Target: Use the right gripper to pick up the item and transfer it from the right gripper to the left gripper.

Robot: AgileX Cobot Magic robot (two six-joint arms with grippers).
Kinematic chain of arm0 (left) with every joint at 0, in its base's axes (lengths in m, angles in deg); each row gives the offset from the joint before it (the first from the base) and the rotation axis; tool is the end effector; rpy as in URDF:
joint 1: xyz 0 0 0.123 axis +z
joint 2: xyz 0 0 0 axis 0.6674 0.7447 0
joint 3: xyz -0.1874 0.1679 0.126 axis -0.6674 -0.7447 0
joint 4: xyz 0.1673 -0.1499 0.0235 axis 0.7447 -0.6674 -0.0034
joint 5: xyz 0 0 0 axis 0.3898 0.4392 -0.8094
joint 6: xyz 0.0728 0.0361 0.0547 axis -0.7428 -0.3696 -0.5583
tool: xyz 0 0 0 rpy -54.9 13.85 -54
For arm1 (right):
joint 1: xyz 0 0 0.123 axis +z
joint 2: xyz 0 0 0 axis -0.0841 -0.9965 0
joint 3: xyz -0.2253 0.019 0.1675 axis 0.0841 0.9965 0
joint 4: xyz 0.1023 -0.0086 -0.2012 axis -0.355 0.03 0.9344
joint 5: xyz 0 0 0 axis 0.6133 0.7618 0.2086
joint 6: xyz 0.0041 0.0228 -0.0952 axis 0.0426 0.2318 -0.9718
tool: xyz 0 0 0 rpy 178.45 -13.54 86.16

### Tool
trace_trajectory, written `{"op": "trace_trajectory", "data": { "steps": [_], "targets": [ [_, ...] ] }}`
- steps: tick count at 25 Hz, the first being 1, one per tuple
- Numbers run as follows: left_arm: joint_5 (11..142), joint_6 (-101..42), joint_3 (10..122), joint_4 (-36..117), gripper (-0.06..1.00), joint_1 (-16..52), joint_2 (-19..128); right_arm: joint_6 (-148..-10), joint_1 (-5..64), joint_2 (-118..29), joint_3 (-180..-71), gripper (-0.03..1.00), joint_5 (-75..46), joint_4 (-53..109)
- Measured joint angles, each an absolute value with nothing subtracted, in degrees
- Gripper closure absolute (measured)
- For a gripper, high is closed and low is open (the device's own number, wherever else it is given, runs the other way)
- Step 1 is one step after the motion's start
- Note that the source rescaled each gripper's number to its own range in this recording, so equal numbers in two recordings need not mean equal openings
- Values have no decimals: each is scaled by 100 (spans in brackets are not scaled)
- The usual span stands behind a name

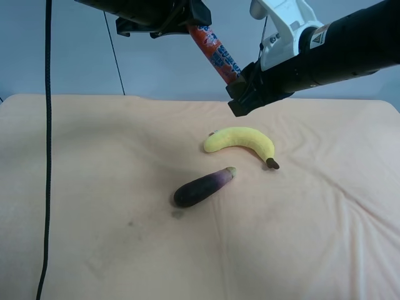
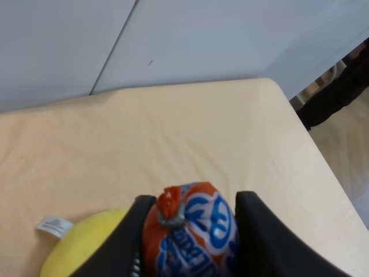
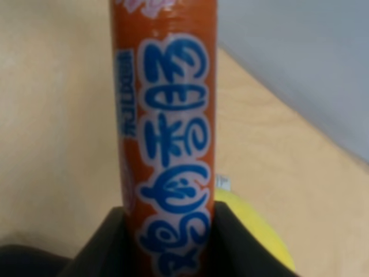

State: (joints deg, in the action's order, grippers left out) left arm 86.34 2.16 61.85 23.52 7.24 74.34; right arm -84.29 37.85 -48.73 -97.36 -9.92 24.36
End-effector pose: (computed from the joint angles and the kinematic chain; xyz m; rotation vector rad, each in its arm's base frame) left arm 0.2942 -0.2180 0.3327 0.2070 2.0880 -0.8053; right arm 0.2295 0.1548 0.2928 -0.9466 1.9523 0.2092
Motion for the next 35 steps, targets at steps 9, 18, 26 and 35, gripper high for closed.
{"op": "trace_trajectory", "data": {
  "steps": [9,18,26,35],
  "targets": [
    [8875,216,6185,2378,91,724,7452,-8414,3785,-4878,-9736,97,-661,2378],
    [8888,216,6190,2378,91,724,7558,-8379,3785,-4878,-9736,97,-614,2319],
    [8872,216,6204,2378,91,736,7642,-8370,3785,-4885,-9736,97,-540,2156],
    [9408,84,6102,2650,94,743,7855,-8376,3785,-4781,-9785,24,-1266,2089]
  ]
}}
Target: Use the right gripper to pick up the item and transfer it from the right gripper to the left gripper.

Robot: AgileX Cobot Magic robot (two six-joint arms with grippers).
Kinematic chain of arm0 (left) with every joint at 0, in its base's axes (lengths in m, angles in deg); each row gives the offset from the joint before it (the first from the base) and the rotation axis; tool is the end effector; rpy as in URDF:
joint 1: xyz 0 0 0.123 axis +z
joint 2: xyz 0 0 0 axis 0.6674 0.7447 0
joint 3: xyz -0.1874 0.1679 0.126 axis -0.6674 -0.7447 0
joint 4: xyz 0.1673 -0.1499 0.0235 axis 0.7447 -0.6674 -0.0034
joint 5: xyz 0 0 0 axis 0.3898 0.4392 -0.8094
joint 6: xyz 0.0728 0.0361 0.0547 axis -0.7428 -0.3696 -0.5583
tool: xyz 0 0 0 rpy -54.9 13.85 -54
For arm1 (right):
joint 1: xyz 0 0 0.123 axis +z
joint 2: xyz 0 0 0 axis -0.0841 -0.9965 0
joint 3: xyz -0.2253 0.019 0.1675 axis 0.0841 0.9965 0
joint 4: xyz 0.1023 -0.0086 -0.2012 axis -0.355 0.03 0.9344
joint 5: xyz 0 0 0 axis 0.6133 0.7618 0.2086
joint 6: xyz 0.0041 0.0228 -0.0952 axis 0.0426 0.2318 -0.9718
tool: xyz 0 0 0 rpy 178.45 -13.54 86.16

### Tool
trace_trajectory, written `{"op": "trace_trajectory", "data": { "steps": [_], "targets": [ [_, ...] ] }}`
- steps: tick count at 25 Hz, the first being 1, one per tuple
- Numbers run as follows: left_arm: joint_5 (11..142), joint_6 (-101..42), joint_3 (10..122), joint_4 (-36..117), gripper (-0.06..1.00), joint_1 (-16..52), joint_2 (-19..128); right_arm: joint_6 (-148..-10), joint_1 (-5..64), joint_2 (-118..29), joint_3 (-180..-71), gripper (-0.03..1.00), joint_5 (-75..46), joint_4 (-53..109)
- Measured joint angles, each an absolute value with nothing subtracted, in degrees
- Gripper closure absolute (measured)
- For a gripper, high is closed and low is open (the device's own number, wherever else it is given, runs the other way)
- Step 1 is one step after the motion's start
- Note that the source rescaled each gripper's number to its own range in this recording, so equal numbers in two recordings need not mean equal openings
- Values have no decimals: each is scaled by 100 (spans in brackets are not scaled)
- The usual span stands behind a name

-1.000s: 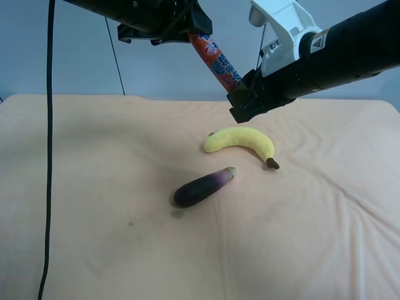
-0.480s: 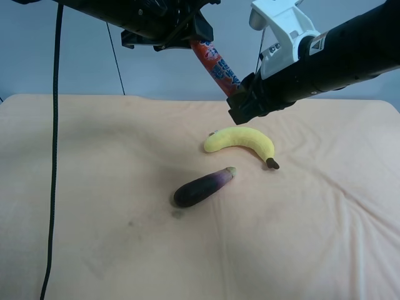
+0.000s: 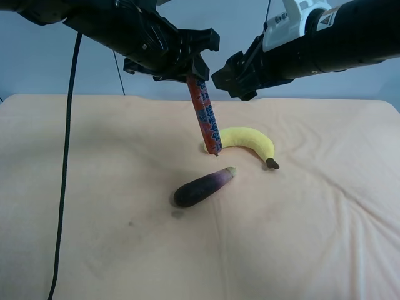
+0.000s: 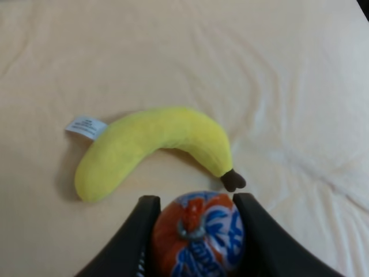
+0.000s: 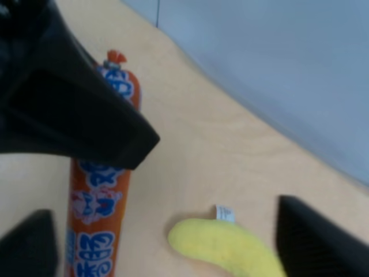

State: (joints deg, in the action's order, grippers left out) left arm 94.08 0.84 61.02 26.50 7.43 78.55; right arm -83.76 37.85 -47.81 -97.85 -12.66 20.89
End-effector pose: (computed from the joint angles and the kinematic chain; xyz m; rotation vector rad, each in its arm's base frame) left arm 0.2969 -0.2241 0.2909 0.3370 2.2875 -0.7222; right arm 0.2299 0.1553 0.3039 -0.8514 1.9183 0.2607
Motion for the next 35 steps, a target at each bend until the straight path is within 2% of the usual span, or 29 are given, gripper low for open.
{"op": "trace_trajectory", "data": {
  "steps": [2,6,18,25,35],
  "targets": [
    [9405,84,6102,2647,94,743,7842,-8376,3785,-4781,-9785,15,-1267,2089],
    [9411,84,6102,2647,94,743,7835,-8376,3785,-4781,-9785,11,-1272,2089],
    [9411,84,6102,2678,94,743,7835,-8227,3785,-3895,-9785,10,-657,2089],
    [9411,84,6102,2678,94,743,7835,-7765,3785,-2803,-9785,10,456,2140],
    [9416,84,6102,2678,94,743,7835,-6553,3785,-970,-9785,10,2277,3134]
  ]
}}
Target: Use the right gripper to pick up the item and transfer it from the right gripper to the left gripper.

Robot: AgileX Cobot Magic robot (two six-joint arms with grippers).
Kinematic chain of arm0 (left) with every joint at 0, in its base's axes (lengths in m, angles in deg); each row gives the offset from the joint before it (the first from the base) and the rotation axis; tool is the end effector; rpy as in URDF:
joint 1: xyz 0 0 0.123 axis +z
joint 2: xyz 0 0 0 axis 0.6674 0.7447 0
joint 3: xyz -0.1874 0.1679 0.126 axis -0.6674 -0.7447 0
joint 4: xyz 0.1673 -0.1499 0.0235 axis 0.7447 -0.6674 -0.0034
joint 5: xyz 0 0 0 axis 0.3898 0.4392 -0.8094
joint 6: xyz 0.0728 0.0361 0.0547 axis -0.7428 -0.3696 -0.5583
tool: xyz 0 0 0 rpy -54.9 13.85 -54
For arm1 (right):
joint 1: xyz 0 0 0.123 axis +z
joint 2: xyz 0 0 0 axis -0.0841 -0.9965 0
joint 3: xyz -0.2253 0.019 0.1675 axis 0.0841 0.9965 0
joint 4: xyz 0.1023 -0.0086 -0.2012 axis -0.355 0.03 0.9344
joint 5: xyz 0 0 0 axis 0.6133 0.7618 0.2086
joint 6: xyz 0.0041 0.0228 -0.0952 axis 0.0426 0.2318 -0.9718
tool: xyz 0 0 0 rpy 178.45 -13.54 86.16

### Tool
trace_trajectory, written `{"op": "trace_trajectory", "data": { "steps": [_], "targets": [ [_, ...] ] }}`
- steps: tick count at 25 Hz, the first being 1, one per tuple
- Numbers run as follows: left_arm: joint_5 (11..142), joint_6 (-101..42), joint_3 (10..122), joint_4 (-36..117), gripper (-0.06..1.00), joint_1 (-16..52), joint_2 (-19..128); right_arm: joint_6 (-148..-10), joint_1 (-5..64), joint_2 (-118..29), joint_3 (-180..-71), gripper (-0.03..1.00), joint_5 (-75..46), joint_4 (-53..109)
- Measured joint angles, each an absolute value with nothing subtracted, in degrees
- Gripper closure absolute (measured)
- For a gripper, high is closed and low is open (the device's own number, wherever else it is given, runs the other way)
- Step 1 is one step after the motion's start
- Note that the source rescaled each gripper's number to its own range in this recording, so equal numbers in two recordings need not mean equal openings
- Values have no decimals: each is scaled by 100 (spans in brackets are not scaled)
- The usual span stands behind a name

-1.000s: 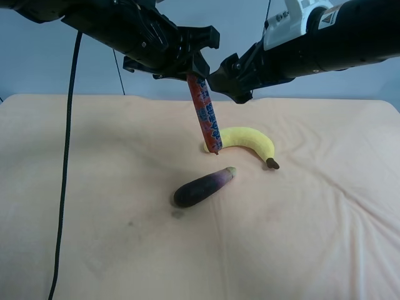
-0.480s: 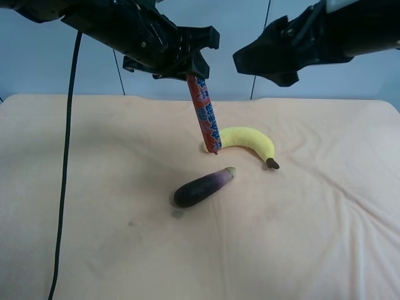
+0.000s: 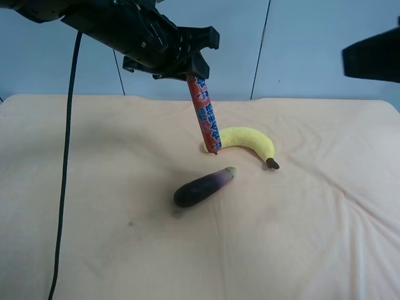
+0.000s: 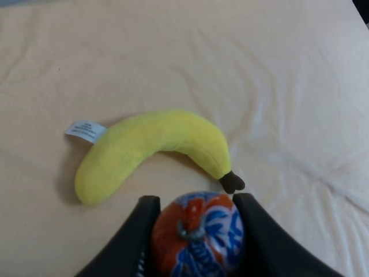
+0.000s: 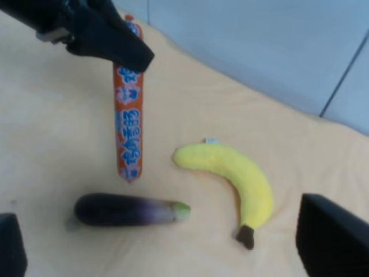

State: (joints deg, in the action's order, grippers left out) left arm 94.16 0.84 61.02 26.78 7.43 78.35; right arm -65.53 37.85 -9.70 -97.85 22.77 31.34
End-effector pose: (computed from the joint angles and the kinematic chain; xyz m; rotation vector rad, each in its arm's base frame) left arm 0.2964 -0.2236 0.2920 0.3418 2.2844 -0.7192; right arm 0.0780 0.0574 0.3774 -0.7323 1.9294 0.3451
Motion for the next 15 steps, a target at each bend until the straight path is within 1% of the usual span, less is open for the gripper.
{"op": "trace_trajectory", "data": {
  "steps": [11,15],
  "targets": [
    [9424,84,6102,2678,94,743,7835,-6334,3785,822,-9772,10,3850,3207],
    [9429,84,6102,2678,94,743,7835,-6220,3785,1359,-9729,10,4168,3207]
  ]
}}
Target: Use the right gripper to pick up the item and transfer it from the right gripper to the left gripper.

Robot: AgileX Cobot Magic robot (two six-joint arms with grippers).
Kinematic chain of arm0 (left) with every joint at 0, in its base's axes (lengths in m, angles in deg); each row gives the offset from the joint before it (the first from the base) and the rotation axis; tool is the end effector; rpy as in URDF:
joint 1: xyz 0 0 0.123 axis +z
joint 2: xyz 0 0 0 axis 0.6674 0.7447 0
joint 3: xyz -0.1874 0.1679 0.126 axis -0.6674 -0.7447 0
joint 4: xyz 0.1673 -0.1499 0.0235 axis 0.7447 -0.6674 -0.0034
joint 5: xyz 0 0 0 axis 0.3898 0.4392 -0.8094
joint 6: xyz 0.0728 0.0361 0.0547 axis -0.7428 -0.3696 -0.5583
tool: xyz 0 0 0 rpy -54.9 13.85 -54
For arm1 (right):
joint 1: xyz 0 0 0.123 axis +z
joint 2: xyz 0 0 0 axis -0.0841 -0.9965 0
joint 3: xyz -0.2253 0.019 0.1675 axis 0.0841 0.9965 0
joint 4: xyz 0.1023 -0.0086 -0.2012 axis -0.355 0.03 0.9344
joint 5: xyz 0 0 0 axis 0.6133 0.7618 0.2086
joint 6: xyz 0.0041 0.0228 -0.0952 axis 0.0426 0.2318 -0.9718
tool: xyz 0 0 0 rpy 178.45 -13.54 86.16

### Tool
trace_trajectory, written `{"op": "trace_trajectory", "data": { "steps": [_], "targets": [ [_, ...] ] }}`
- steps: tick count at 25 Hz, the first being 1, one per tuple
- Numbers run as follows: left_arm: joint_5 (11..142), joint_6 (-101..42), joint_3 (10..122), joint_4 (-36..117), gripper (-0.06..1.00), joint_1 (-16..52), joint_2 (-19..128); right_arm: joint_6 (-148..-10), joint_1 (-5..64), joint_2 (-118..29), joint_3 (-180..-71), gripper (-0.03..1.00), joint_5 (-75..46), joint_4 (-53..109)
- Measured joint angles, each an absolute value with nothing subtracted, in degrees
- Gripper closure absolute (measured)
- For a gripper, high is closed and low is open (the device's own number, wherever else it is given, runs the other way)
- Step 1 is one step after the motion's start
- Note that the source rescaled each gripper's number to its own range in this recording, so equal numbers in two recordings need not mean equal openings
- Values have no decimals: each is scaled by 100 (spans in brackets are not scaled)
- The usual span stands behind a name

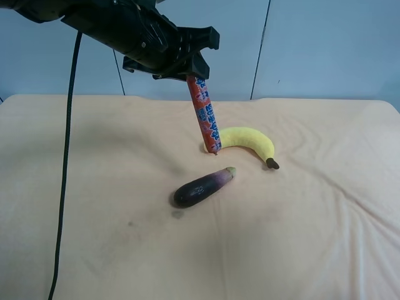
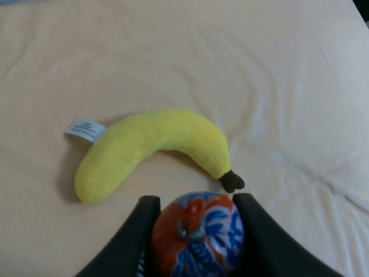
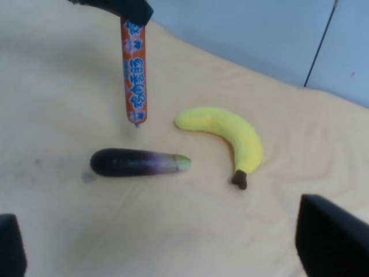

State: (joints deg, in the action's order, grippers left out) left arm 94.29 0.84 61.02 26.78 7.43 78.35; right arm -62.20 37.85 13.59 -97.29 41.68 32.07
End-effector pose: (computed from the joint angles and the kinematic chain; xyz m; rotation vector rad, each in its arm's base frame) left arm 0.2962 -0.2236 0.2919 0.3428 2.2865 -0.7193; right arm -0.0184 -0.0049 0.3612 -0.6845 1.8790 0.3781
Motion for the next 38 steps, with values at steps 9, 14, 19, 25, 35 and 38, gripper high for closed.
{"op": "trace_trajectory", "data": {
  "steps": [9,14,19,25,35,38],
  "targets": [
    [9434,84,6102,2678,94,743,7835,-6158,3802,2239,-8235,10,3940,3038],
    [9434,84,6102,2678,94,743,7835,-6158,3802,2276,-7876,10,3898,2994],
    [9451,84,6102,2678,94,743,7835,-6158,3802,2276,-7811,10,3944,2990],
    [9451,84,6102,2678,94,743,7835,-6158,3802,2276,-7811,10,3944,2990],
    [9539,79,6102,2679,94,743,7835,-6158,2796,2841,-7811,10,3944,2990],
    [9539,79,6102,2679,94,743,7835,-6158,2263,2880,-7811,10,3944,2990]
  ]
}}
